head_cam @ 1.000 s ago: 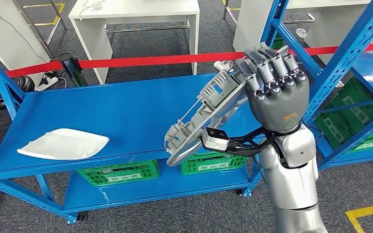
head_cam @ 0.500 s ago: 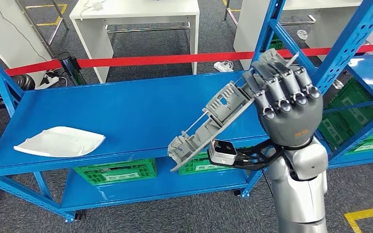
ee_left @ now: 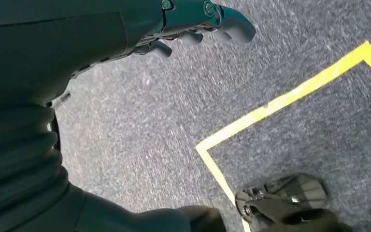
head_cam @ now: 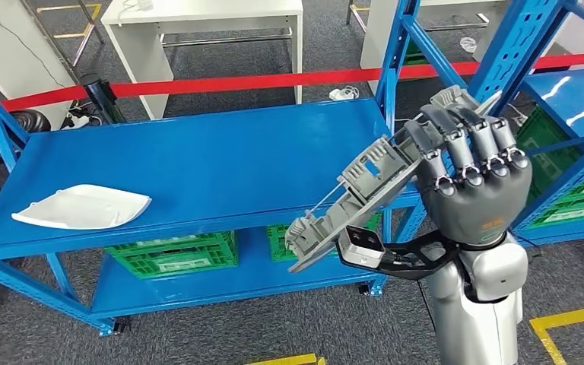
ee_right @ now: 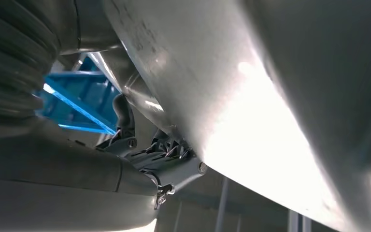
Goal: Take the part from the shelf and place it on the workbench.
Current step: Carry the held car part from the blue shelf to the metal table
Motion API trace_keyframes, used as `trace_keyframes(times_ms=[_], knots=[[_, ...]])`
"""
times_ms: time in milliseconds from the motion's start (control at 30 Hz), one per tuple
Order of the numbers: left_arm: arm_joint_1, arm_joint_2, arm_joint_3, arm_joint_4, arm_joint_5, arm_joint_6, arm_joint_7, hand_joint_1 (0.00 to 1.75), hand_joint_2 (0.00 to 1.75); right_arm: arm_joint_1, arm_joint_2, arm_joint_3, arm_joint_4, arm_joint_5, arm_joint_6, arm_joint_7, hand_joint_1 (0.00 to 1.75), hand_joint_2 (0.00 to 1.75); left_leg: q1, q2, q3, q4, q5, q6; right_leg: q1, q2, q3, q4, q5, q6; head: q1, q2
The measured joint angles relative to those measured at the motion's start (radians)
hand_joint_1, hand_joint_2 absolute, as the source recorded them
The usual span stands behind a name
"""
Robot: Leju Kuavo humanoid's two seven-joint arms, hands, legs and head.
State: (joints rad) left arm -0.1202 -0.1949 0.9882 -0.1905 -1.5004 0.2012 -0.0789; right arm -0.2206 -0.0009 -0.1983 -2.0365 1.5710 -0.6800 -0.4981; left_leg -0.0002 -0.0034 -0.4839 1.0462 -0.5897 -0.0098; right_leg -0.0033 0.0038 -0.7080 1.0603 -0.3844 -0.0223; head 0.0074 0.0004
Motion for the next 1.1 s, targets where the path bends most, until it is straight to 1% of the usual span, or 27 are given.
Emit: trace_keyframes(times_ms=[100,133,167,200,267,300,333,367,400,433,467,500,533,600,633,667,733,767,800,833,867,900,933,1000,1033,1067,1100], knots=[[0.0,0.002,0.004,0.0,0.0,-0.007,-0.004,0.0,1.75,0.011,-0.007,0.022,-0.001,0.0,-0.008,0.068,1.75,1.75,-0.004,0.001,-0.01,-0.017,0.028,0.015,-0.003,-0.002,0.0,-0.018,0.029,0.021,-0.003,0.0],[0.001,0.003,0.005,0.0,0.0,-0.007,-0.005,0.0,1.75,0.014,-0.01,0.026,-0.001,0.0,-0.009,0.077,1.75,1.75,-0.002,0.002,-0.016,-0.021,0.042,0.022,-0.004,-0.001,-0.004,-0.018,0.024,0.026,-0.003,0.0],[0.0,0.005,0.005,0.0,0.0,-0.008,-0.005,0.0,1.75,0.016,-0.013,0.029,-0.001,0.0,-0.01,0.08,1.75,1.75,0.0,0.004,-0.024,-0.025,0.057,0.028,-0.004,0.0,-0.013,-0.002,-0.001,0.031,-0.002,0.0],[-0.001,0.006,0.005,-0.001,-0.001,-0.008,-0.006,0.0,1.75,0.018,-0.016,0.031,-0.001,0.0,-0.01,0.082,1.75,1.75,0.003,0.007,-0.036,-0.028,0.071,0.032,-0.005,0.0,-0.027,0.035,-0.045,0.035,-0.001,0.0],[-0.001,0.007,0.005,-0.001,-0.002,-0.01,-0.007,0.0,1.75,0.026,-0.022,0.037,-0.001,0.0,-0.011,0.093,1.75,1.75,0.002,0.009,-0.064,-0.027,0.095,0.036,-0.007,0.0,-0.056,0.159,-0.148,0.043,0.002,0.0],[0.0,0.007,0.005,-0.001,-0.003,-0.012,-0.007,0.0,1.75,0.032,-0.025,0.039,-0.001,0.0,-0.012,0.104,1.75,1.75,0.002,0.01,-0.079,-0.025,0.105,0.035,-0.008,0.0,-0.062,0.217,-0.177,0.046,0.002,0.0],[0.001,0.007,0.005,-0.001,-0.004,-0.014,-0.006,0.0,1.75,0.041,-0.028,0.041,-0.002,0.0,-0.012,0.119,1.75,1.75,0.003,0.011,-0.094,-0.023,0.115,0.035,-0.008,0.0,-0.055,0.251,-0.182,0.049,0.002,0.0],[0.001,0.006,0.005,-0.001,-0.004,-0.016,-0.004,0.0,1.75,0.05,-0.031,0.042,-0.004,0.0,-0.012,0.137,1.75,1.75,0.003,0.011,-0.108,-0.019,0.123,0.033,-0.008,0.0,-0.032,0.25,-0.17,0.05,0.003,0.0],[0.001,0.006,0.005,-0.001,-0.005,-0.017,-0.001,0.0,1.75,0.058,-0.035,0.044,-0.008,0.0,-0.012,0.154,1.75,1.75,0.003,0.011,-0.122,-0.014,0.13,0.031,-0.009,-0.001,0.011,0.21,-0.149,0.049,0.003,0.0],[0.001,0.006,0.005,-0.001,-0.005,-0.017,0.001,0.0,1.75,0.064,-0.04,0.047,-0.012,0.0,-0.012,0.168,1.75,1.75,0.004,0.011,-0.134,-0.008,0.136,0.028,-0.009,-0.001,0.066,0.144,-0.139,0.047,0.003,0.0],[0.001,0.006,0.005,-0.001,-0.005,-0.017,0.003,0.0,1.75,0.067,-0.044,0.05,-0.017,0.0,-0.013,0.178,1.75,1.75,0.003,0.01,-0.144,-0.002,0.141,0.023,-0.008,-0.001,0.117,0.075,-0.139,0.043,0.002,0.0],[0.0,0.006,0.005,-0.001,-0.005,-0.016,0.004,0.0,1.75,0.071,-0.048,0.054,-0.021,0.0,-0.013,0.184,1.75,1.75,0.002,0.01,-0.149,0.001,0.146,0.017,-0.005,-0.001,0.154,0.023,-0.144,0.036,0.002,0.0],[-0.001,0.006,0.005,-0.002,-0.005,-0.015,0.004,0.0,1.75,0.074,-0.051,0.057,-0.025,0.0,-0.013,0.188,1.75,1.75,0.001,0.01,-0.151,0.003,0.152,0.011,-0.003,0.0,0.173,-0.007,-0.153,0.028,0.003,0.0],[-0.002,0.007,0.005,-0.001,-0.005,-0.012,0.003,0.0,1.75,0.079,-0.056,0.067,-0.029,0.0,-0.014,0.195,1.75,1.75,0.001,0.009,-0.152,0.002,0.163,-0.003,-0.001,0.0,0.169,-0.017,-0.145,0.011,0.005,0.0],[-0.003,0.008,0.005,-0.001,-0.005,-0.011,0.003,0.0,1.75,0.08,-0.058,0.073,-0.029,0.0,-0.014,0.197,1.75,1.75,0.003,0.008,-0.156,0.005,0.161,-0.009,-0.003,-0.001,0.164,-0.021,-0.139,0.004,0.006,0.0],[-0.003,0.009,0.005,-0.001,-0.004,-0.01,0.003,0.0,1.75,0.081,-0.059,0.079,-0.03,-0.002,-0.014,0.197,1.75,1.75,0.004,0.007,-0.162,0.019,0.143,-0.015,-0.004,-0.003,0.157,-0.023,-0.129,-0.003,0.005,0.0],[-0.003,0.011,0.005,-0.001,-0.003,-0.007,0.001,0.0,1.75,0.083,-0.06,0.086,-0.033,-0.012,-0.014,0.187,1.75,1.75,0.007,0.004,-0.188,0.097,0.059,-0.027,-0.006,-0.005,0.137,-0.026,-0.108,-0.013,0.004,0.0],[-0.003,0.011,0.005,-0.001,-0.002,-0.005,-0.001,0.0,1.75,0.085,-0.06,0.087,-0.033,-0.023,-0.014,0.174,1.75,1.75,0.008,0.004,-0.202,0.156,0.011,-0.031,-0.006,-0.005,0.124,-0.026,-0.098,-0.015,0.003,0.0],[-0.003,0.011,0.005,-0.001,-0.001,-0.004,-0.003,0.0,1.75,0.088,-0.059,0.087,-0.033,-0.039,-0.014,0.155,1.75,1.75,0.009,0.004,-0.213,0.212,-0.022,-0.034,-0.006,-0.005,0.111,-0.026,-0.088,-0.015,0.003,0.0],[-0.003,0.011,0.005,-0.001,0.0,-0.003,-0.005,0.0,1.75,0.092,-0.057,0.087,-0.033,-0.065,-0.014,0.121,1.75,1.75,0.009,0.004,-0.212,0.25,-0.031,-0.036,-0.006,-0.006,0.096,-0.025,-0.076,-0.015,0.004,0.0],[-0.003,0.011,0.005,-0.001,0.0,-0.002,-0.007,0.0,1.75,0.095,-0.051,0.083,-0.031,-0.106,-0.014,0.067,1.75,1.75,0.009,0.004,-0.198,0.261,-0.019,-0.036,-0.006,-0.005,0.081,-0.024,-0.064,-0.013,0.004,0.0],[-0.003,0.011,0.005,-0.001,0.001,-0.002,-0.008,0.0,1.75,0.097,-0.04,0.076,-0.027,-0.165,-0.014,-0.003,1.75,1.75,0.009,0.004,-0.167,0.236,0.009,-0.035,-0.006,-0.005,0.066,-0.024,-0.051,-0.011,0.003,0.0],[-0.005,0.011,0.005,-0.001,0.001,-0.002,-0.009,0.0,1.75,0.1,-0.026,0.068,-0.022,-0.237,-0.014,-0.072,1.75,1.75,0.009,0.004,-0.119,0.183,0.035,-0.032,-0.006,-0.005,0.052,-0.023,-0.039,-0.007,0.003,0.0],[-0.009,0.011,0.005,-0.001,0.0,-0.002,-0.009,0.0,1.75,0.107,-0.003,0.056,-0.015,-0.377,-0.014,-0.163,1.75,1.75,0.006,0.001,-0.018,0.043,0.039,-0.022,-0.004,-0.005,0.036,-0.022,-0.019,0.002,0.004,0.0],[-0.01,0.011,0.005,-0.001,0.0,-0.002,-0.008,0.0,1.75,0.109,0.002,0.055,-0.014,-0.42,-0.014,-0.178,1.75,1.75,0.004,-0.001,0.01,-0.003,0.029,-0.015,-0.003,-0.006,0.033,-0.023,-0.01,0.008,0.004,0.0],[-0.011,0.011,0.005,-0.001,0.0,-0.002,-0.008,0.0,1.75,0.111,0.006,0.055,-0.013,-0.449,-0.014,-0.186,1.75,1.75,0.001,-0.002,0.02,-0.027,0.021,-0.007,-0.004,-0.007,0.033,-0.025,0.0,0.014,0.004,0.0],[-0.01,0.011,0.005,-0.001,0.0,-0.003,-0.007,0.0,1.75,0.114,0.01,0.056,-0.012,-0.467,-0.014,-0.192,1.75,1.75,-0.002,-0.003,0.014,-0.031,0.026,0.002,-0.005,-0.008,0.033,-0.029,0.012,0.022,0.004,0.0]])
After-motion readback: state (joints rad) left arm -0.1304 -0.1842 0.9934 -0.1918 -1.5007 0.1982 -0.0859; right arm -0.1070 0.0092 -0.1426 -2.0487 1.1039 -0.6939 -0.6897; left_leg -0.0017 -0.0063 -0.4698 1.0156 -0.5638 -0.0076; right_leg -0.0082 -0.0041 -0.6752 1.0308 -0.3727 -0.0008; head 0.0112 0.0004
